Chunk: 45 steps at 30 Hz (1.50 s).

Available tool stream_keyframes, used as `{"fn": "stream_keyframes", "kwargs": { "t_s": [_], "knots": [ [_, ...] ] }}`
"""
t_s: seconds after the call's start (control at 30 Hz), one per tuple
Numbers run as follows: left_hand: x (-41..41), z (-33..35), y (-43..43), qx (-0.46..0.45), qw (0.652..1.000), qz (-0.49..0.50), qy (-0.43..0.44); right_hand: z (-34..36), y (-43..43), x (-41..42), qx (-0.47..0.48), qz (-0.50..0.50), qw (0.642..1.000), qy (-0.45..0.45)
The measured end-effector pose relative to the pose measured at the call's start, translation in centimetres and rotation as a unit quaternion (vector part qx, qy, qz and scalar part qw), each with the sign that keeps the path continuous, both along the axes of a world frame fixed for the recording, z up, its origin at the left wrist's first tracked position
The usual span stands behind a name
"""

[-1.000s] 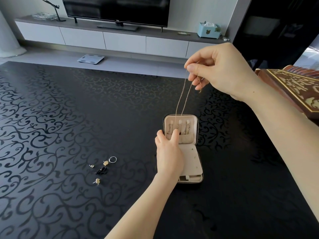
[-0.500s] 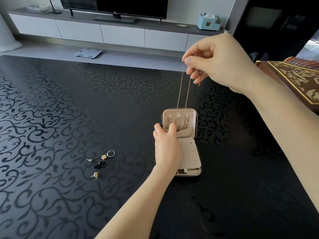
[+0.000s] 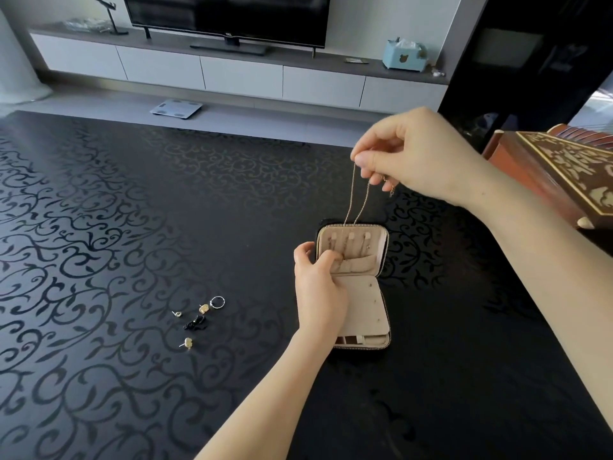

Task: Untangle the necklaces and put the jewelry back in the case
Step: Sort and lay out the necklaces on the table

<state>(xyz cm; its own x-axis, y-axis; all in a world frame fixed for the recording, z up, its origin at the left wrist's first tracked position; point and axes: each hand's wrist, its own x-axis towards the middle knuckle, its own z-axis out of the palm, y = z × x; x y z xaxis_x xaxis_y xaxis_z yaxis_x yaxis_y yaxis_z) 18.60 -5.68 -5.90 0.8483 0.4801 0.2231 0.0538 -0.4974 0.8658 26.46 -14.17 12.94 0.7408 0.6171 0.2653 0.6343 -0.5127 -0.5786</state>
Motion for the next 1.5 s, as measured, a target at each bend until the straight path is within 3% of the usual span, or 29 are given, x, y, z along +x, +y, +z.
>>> {"fn": "stream_keyframes", "kwargs": {
  "t_s": [0.3, 0.53, 0.67, 0.87, 1.03, 1.17, 1.4, 1.5],
  "knots": [
    [0.0, 0.3, 0.0, -0.012, 0.999, 0.024, 0.017, -2.5, 1.2, -0.2, -0.083, -0.009, 0.996, -0.037],
    [1.2, 2.6, 2.1, -0.205, 0.979, 0.008, 0.019, -3.5, 1.5, 0.4, -0.042, -0.052, 0.995, -0.075],
    [2.4, 3.2, 3.4, -0.178, 0.983, -0.007, 0.035, -2.5, 1.3, 1.2, 0.025, -0.084, 0.990, -0.114],
    [3.2, 4.0, 4.4, -0.163, 0.984, -0.056, 0.040, -4.3, 1.7, 0.8, -0.052, -0.034, 0.994, -0.092],
    [3.0, 3.5, 4.8, -0.082, 0.985, -0.136, 0.070, -4.6, 1.9, 1.3, -0.010, -0.068, 0.993, -0.096],
    [3.0, 2.9, 4.7, -0.039, 0.988, -0.133, 0.065, -4.0, 2.2, 1.6, 0.007, -0.071, 0.993, -0.092],
    [3.2, 2.9, 4.7, -0.064, 0.990, -0.112, 0.056, -4.0, 1.6, 1.5, 0.012, -0.070, 0.995, -0.075],
    [3.1, 3.1, 5.1, -0.154, 0.977, -0.122, 0.079, -4.5, 1.6, 1.1, -0.020, -0.049, 0.997, -0.062]
  ]
}}
